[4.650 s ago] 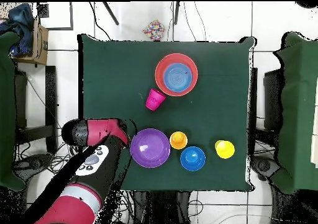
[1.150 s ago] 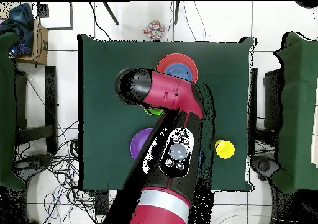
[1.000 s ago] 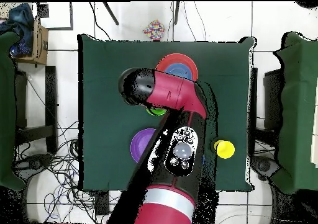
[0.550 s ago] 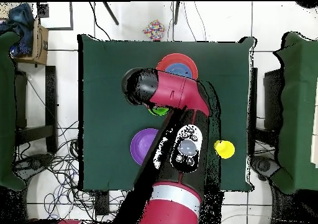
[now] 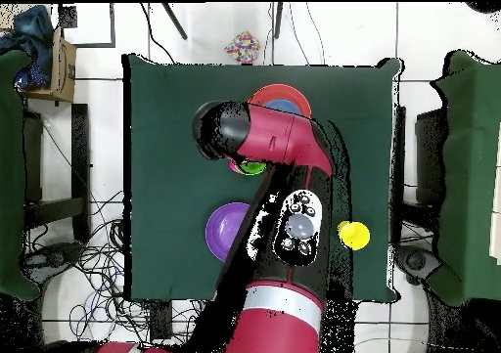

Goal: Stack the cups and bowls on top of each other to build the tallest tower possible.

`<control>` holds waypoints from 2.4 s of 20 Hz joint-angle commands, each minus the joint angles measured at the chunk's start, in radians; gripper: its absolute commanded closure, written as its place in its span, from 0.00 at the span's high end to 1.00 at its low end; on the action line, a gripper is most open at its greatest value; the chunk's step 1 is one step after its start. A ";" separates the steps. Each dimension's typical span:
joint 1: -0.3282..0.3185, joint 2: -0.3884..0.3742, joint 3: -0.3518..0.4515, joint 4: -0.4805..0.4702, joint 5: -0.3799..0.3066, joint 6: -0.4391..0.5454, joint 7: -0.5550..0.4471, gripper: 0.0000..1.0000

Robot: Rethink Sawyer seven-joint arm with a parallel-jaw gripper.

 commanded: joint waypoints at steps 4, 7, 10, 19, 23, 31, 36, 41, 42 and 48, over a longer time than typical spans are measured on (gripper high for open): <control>-0.056 0.047 0.139 -0.103 -0.091 0.093 -0.204 0.00; -0.064 0.059 0.133 -0.121 -0.113 0.093 -0.223 0.00; -0.077 0.061 0.135 -0.122 -0.129 0.081 -0.242 0.00; -0.080 0.071 0.144 -0.110 -0.182 0.027 -0.215 0.00; -0.068 0.083 0.137 -0.110 -0.201 -0.003 -0.182 0.00; -0.052 0.114 0.138 -0.094 -0.235 -0.104 -0.124 0.00; -0.056 0.122 0.139 -0.105 -0.250 -0.114 -0.130 0.00; -0.051 0.133 0.136 -0.113 -0.263 -0.123 -0.133 0.00; -0.050 0.134 0.136 -0.115 -0.265 -0.127 -0.131 0.00; -0.063 0.154 0.151 -0.143 -0.261 -0.141 -0.132 0.00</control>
